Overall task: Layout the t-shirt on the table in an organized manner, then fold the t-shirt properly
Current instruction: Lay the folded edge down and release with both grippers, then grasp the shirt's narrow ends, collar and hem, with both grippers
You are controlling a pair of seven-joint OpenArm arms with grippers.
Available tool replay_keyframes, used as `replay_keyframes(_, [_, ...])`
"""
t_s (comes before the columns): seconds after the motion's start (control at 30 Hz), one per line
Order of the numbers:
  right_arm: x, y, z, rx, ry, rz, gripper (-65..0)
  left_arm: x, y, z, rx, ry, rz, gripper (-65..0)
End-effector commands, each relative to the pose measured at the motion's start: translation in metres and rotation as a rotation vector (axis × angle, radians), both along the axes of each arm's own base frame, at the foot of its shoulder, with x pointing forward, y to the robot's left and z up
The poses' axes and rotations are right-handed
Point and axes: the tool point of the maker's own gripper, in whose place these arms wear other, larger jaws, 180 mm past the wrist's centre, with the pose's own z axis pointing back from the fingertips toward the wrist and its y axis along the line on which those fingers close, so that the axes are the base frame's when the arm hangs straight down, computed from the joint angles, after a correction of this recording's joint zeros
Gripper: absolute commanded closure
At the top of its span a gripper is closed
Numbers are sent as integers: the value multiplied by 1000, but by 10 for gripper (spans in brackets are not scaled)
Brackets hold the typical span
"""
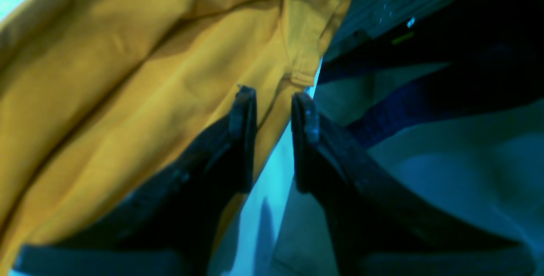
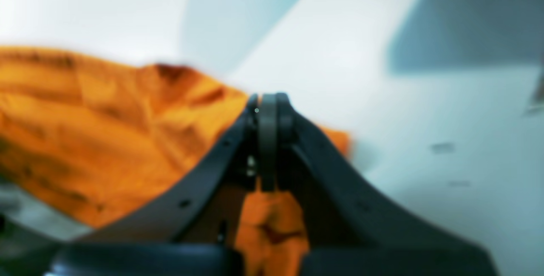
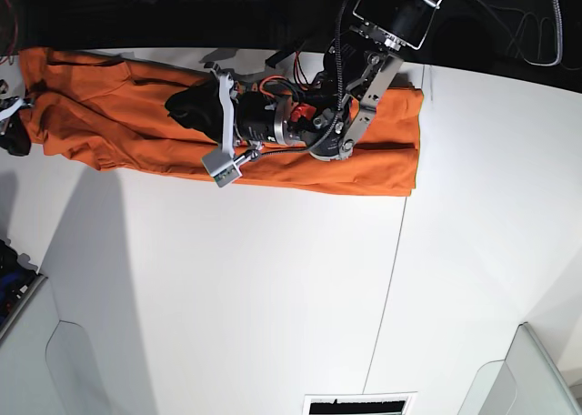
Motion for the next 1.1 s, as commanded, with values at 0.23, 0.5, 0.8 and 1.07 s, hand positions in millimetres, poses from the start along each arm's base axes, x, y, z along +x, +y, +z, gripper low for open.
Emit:
replay_keyframes(0.23, [-17, 24, -52, 24, 128, 42, 0, 65, 71, 38, -134, 0, 257, -258])
replay_keyframes(0.5, [-17, 23, -54, 29, 129, 36, 0, 98, 248, 23, -82, 7, 704, -286])
replay_keyframes(0.8, [-16, 24, -53, 36, 126, 36, 0, 33, 346, -11, 0, 123, 938, -286])
replay_keyframes(1.07, [-17, 24, -54, 35, 130, 36, 0, -21, 359, -36, -41, 248, 1083, -286])
